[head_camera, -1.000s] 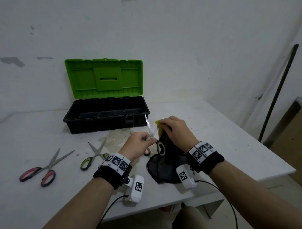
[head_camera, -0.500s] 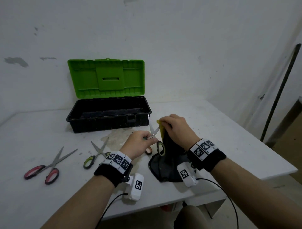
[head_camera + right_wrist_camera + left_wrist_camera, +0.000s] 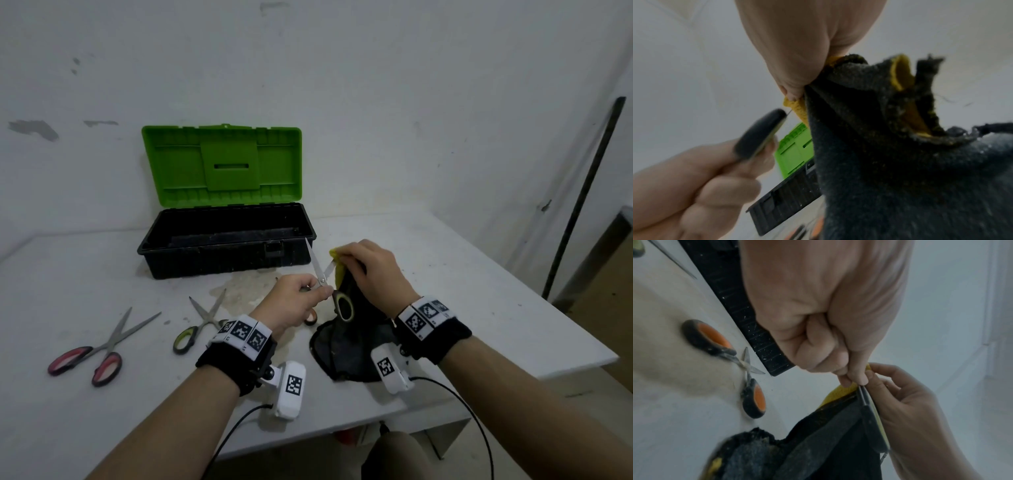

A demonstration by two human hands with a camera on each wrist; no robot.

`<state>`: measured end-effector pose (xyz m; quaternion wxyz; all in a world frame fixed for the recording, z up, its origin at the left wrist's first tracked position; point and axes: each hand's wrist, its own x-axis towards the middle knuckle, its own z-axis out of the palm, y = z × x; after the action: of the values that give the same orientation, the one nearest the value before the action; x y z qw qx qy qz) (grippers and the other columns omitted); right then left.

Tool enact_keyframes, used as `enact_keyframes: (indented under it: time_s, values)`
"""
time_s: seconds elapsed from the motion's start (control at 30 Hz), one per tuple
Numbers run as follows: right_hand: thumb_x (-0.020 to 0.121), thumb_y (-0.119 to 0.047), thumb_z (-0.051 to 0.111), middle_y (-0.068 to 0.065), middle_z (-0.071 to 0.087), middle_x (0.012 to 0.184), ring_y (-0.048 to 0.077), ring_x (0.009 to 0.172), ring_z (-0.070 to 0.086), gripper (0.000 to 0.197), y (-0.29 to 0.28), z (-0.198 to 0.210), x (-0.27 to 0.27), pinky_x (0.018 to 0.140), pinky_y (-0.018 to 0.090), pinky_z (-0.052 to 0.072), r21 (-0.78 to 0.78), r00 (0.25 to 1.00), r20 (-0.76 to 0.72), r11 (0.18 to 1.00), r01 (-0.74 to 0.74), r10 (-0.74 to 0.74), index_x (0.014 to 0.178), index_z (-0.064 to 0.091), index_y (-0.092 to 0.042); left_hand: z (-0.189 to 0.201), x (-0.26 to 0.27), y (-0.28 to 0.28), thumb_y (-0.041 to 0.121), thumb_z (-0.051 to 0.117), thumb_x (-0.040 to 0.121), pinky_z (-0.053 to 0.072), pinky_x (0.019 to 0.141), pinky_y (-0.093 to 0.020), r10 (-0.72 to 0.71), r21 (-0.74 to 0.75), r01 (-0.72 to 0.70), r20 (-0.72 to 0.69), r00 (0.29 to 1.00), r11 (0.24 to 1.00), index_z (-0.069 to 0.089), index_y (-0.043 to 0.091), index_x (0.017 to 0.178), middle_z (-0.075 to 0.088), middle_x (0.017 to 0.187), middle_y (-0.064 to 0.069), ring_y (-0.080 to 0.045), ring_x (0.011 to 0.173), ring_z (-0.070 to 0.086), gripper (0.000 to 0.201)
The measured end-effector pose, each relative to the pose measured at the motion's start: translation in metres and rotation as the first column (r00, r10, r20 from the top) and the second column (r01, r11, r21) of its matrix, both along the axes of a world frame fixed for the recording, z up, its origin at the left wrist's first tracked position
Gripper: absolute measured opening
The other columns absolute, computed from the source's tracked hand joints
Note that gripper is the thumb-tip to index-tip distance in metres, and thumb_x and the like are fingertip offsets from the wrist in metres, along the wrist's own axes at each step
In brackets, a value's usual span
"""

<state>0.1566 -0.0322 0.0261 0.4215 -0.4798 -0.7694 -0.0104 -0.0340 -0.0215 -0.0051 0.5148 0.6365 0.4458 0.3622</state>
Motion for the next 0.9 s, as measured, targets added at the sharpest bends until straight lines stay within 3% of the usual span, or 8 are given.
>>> enact_keyframes:
  time_s: [0.13, 0.27, 0.37, 0.47, 0.57, 0.67, 0.77, 0.9]
  values:
    - [0.096, -0.015, 0.059, 0.002, 0.068, 0.093, 0.016, 0.086, 0.063, 0.016, 0.003, 0.011, 0.008, 0.081, 0.032, 0.051, 0.020, 0.989, -0.078, 0.991, 0.131, -0.129, 0.106, 0.072, -0.016, -0.004, -0.004, 0.001, 0.035, 0.074, 0.089, 0.026, 0.044, -0.023, -0.003, 0.028, 0.004, -0.040, 0.999, 1.000, 0.060, 0.015, 0.073, 0.045, 0.057, 0.002, -0.014, 0.047, 0.037, 0.029]
    - [0.097, -0.019, 0.057, 0.002, 0.063, 0.089, 0.012, 0.080, 0.058, 0.017, -0.015, 0.007, -0.009, 0.076, 0.013, 0.043, -0.037, 0.999, 0.039, 0.999, -0.004, 0.006, 0.106, 0.071, -0.016, 0.004, -0.003, -0.002, 0.033, 0.073, 0.090, 0.034, 0.048, -0.020, 0.046, 0.179, -0.013, -0.183, 0.982, 0.984, 0.058, 0.011, 0.072, 0.050, 0.056, 0.007, -0.002, 0.043, 0.047, 0.032]
    - [0.098, -0.021, 0.055, 0.006, 0.062, 0.090, 0.019, 0.082, 0.059, 0.020, -0.015, 0.001, -0.015, 0.076, 0.022, 0.044, -0.144, 0.992, 0.125, 0.990, 0.008, 0.011, 0.106, 0.072, -0.015, 0.009, 0.000, -0.006, 0.028, 0.072, 0.091, 0.031, 0.044, -0.012, 0.051, 0.265, 0.020, -0.260, 0.964, 0.964, 0.051, 0.015, 0.065, 0.045, 0.052, 0.010, 0.001, 0.039, 0.048, 0.036]
    - [0.098, -0.025, 0.055, 0.006, 0.062, 0.088, 0.023, 0.082, 0.060, 0.020, -0.005, 0.005, -0.006, 0.078, 0.032, 0.048, -0.154, 0.990, 0.107, 0.982, 0.109, -0.093, 0.102, 0.072, -0.016, 0.010, -0.001, -0.007, 0.030, 0.073, 0.090, 0.034, 0.045, -0.011, 0.058, 0.276, 0.027, -0.293, 0.954, 0.961, 0.058, 0.013, 0.069, 0.052, 0.054, 0.007, 0.001, 0.041, 0.049, 0.031]
    - [0.098, -0.024, 0.056, 0.005, 0.062, 0.086, 0.023, 0.082, 0.060, 0.018, 0.001, 0.012, 0.006, 0.075, 0.027, 0.044, -0.105, 0.977, 0.047, 0.972, 0.212, -0.208, 0.100, 0.072, -0.016, 0.006, -0.004, -0.005, 0.034, 0.074, 0.089, 0.035, 0.051, -0.017, 0.063, 0.252, 0.016, -0.303, 0.951, 0.968, 0.063, 0.013, 0.071, 0.052, 0.059, 0.006, -0.002, 0.049, 0.045, 0.030]
    - [0.097, -0.022, 0.057, 0.004, 0.063, 0.088, 0.019, 0.081, 0.059, 0.016, -0.009, 0.012, 0.003, 0.074, 0.025, 0.044, -0.057, 0.990, 0.014, 0.989, 0.138, -0.137, 0.102, 0.071, -0.016, 0.003, -0.005, -0.002, 0.035, 0.073, 0.089, 0.036, 0.055, -0.024, 0.069, 0.194, -0.024, -0.230, 0.971, 0.981, 0.061, 0.014, 0.069, 0.051, 0.058, 0.008, -0.004, 0.049, 0.044, 0.031]
    - [0.097, -0.022, 0.057, 0.003, 0.063, 0.091, 0.017, 0.081, 0.059, 0.017, -0.019, 0.001, -0.012, 0.076, 0.025, 0.047, -0.114, 0.997, 0.081, 0.993, 0.020, -0.011, 0.105, 0.071, -0.017, 0.005, -0.002, -0.003, 0.033, 0.072, 0.090, 0.035, 0.049, -0.018, 0.041, 0.172, -0.005, -0.205, 0.978, 0.985, 0.062, 0.012, 0.074, 0.052, 0.058, 0.007, -0.001, 0.044, 0.047, 0.029]
    - [0.097, -0.021, 0.057, 0.005, 0.061, 0.089, 0.021, 0.081, 0.060, 0.017, -0.008, -0.003, -0.005, 0.077, 0.029, 0.047, -0.120, 0.994, 0.038, 0.987, 0.106, -0.102, 0.104, 0.072, -0.016, 0.006, -0.003, -0.004, 0.034, 0.073, 0.090, 0.036, 0.048, -0.013, 0.012, 0.177, 0.029, -0.228, 0.974, 0.984, 0.062, 0.004, 0.077, 0.053, 0.060, 0.002, -0.001, 0.045, 0.046, 0.034]
